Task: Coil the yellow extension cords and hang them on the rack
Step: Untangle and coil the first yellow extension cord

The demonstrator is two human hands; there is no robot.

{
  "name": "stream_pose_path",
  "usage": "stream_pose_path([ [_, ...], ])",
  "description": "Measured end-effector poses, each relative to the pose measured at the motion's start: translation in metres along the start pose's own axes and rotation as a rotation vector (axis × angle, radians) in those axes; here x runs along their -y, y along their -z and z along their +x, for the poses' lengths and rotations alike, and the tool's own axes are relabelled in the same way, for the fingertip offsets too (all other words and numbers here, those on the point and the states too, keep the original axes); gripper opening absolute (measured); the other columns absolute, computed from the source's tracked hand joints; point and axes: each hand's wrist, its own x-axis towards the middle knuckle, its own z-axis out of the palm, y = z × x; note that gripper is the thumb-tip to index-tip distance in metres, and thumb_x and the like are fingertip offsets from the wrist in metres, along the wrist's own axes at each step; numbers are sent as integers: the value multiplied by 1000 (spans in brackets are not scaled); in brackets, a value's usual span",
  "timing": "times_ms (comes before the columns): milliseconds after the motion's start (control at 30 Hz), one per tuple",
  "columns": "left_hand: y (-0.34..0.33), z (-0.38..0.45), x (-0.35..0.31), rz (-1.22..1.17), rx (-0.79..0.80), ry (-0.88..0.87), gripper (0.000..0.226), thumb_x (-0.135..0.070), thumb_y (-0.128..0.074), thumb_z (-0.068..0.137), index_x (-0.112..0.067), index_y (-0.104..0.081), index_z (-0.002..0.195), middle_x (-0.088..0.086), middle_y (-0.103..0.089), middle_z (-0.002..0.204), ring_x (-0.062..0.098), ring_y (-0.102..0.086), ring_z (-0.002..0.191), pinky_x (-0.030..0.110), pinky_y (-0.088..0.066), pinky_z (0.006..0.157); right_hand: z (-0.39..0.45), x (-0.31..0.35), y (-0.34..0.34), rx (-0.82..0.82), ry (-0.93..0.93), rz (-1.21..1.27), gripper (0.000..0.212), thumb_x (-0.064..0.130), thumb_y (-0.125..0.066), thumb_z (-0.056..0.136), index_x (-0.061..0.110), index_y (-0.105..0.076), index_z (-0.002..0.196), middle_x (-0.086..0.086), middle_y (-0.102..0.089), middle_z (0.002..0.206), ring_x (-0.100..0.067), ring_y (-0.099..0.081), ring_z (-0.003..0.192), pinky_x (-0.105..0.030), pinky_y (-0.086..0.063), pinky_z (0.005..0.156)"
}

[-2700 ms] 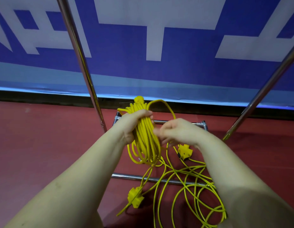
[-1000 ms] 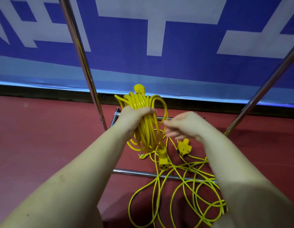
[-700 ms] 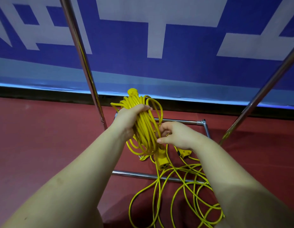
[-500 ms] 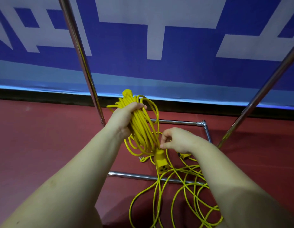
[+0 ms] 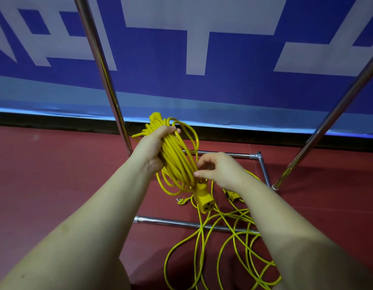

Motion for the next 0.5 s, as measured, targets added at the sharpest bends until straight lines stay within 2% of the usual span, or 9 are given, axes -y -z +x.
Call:
stream_pose_path([
  [67,1,2,-1,-24,-3,3,33,-15,-56,88,-13,-70,57,1,-65,68,19,-58,68,38,-54,75,1,-3,2,-60,-6,8,22,21,-75,77,30,-57,68,6,-61,70,-10,-57,67,-27,-47,68],
  [167,3,4,-4,-42,-1,-19,34,-15,-57,88,-14,-70,57,0,-65,63,17,-58,65,44,-46,96,1,-1,9,-88,-22,128,23,14,-72,81,28,-56,71,3,-60,68,-6,-56,61,-20,-47,65],
  [200,4,5,-5,-43,-1,-24,32,-17,-58,88,-14,-70,59,0,-65,62,16,-59,64,46,-46,95,0,1,13,-87,-31,194,22,11,-70,82,25,-56,73,3,-61,67,-2,-57,57,-17,-47,62],
  [233,3,4,-6,-40,-4,-25,29,-18,-59,88,-13,-70,62,0,-64,62,15,-60,61,46,-52,87,0,3,16,-88,-43,271,19,9,-67,84,22,-56,76,2,-63,67,0,-59,53,-15,-48,59],
  [267,3,3,-7,-29,-12,-37,27,-19,-61,88,-14,-69,63,0,-64,62,14,-61,58,42,-58,74,0,4,19,-103,-58,345,17,7,-66,85,19,-57,77,0,-64,66,0,-61,51,-15,-50,56],
  [300,3,2,-6,3,-21,-55,26,-19,-62,88,-15,-70,64,-1,-66,63,12,-61,58,36,-58,64,1,6,22,-132,-81,408,14,7,-65,85,17,-58,79,-3,-65,67,-3,-62,50,-15,-50,52],
  [333,4,2,-6,57,-34,-74,24,-19,-63,88,-16,-70,65,-2,-67,65,11,-62,59,32,-56,61,1,8,25,-168,-113,467,11,9,-66,85,16,-59,80,-4,-65,68,-5,-62,49,-16,-50,50],
  [433,3,-2,-4,216,-35,-100,10,-15,-66,85,-13,-66,75,-1,-68,65,12,-63,59,33,-53,69,1,13,31,-232,-236,682,4,12,-66,85,14,-63,85,-2,-65,70,-8,-63,50,-17,-50,47],
  [500,2,-4,-3,300,-23,-102,10,-13,-69,83,-9,-66,73,2,-67,64,15,-64,59,36,-53,74,0,16,32,-206,-310,785,8,10,-66,85,9,-63,92,-1,-65,68,-10,-64,49,-19,-52,48],
])
